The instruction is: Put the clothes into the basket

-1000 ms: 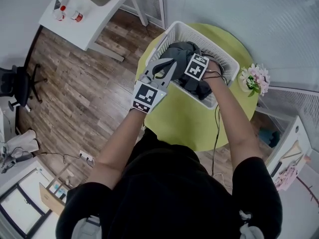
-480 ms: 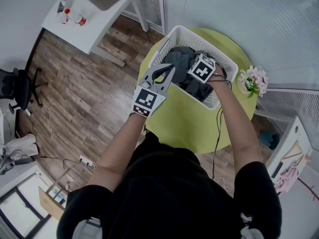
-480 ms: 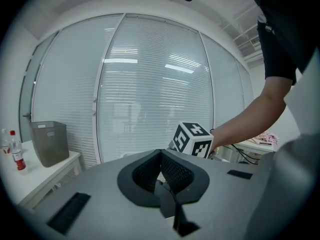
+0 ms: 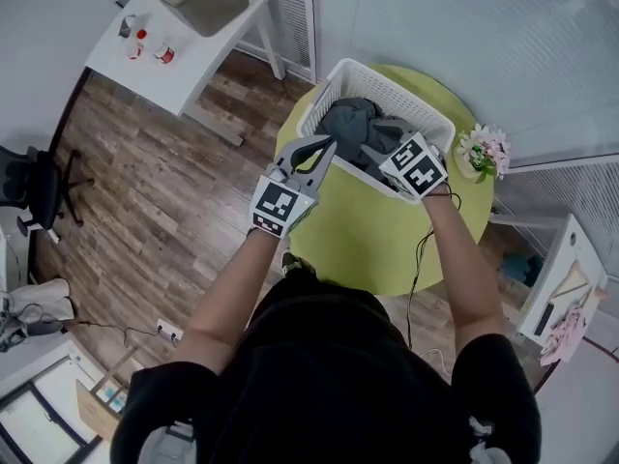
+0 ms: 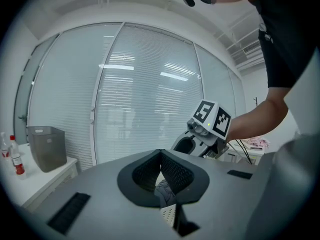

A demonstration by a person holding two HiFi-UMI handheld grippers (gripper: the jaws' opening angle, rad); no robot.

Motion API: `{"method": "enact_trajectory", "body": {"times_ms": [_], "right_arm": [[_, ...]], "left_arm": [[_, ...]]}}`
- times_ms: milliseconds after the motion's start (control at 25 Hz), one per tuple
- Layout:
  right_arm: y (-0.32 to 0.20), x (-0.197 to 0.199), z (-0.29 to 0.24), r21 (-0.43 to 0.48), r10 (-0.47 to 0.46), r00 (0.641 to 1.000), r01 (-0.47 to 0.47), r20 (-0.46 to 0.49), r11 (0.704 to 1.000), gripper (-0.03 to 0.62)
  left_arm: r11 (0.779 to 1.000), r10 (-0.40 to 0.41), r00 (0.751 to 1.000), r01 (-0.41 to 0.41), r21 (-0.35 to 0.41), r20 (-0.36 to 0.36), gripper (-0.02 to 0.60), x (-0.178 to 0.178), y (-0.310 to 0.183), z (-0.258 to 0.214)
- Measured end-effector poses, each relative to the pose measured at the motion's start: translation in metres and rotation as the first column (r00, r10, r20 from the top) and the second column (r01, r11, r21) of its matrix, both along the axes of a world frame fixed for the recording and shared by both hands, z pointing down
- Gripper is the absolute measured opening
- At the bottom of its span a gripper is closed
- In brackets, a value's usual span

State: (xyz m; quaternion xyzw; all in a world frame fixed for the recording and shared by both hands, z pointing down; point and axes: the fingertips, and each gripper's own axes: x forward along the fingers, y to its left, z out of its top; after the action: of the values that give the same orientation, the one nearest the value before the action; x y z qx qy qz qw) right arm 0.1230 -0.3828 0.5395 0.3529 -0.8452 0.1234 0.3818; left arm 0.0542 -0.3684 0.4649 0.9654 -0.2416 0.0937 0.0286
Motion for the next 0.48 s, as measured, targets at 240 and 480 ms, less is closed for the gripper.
{"method": "enact_trajectory", "body": {"times_ms": [240, 480], "right_arm": [[0.038, -0.03, -0.05, 0.102, 0.028, 0.979, -0.05, 0.203, 0.994, 0.039], [0.071, -0.05, -0.091, 0.181, 0.071, 0.934, -0.142, 0.349, 0.973, 0.025]], "left_arm": [[1.0, 0.027, 1.0, -0.027, 0.011, -0.008, 0.009, -0.017, 0.026, -0.016], [0.998, 0.059, 0.998, -0.058, 0.017, -0.032, 0.009, -0.031, 0.051, -0.033]]}}
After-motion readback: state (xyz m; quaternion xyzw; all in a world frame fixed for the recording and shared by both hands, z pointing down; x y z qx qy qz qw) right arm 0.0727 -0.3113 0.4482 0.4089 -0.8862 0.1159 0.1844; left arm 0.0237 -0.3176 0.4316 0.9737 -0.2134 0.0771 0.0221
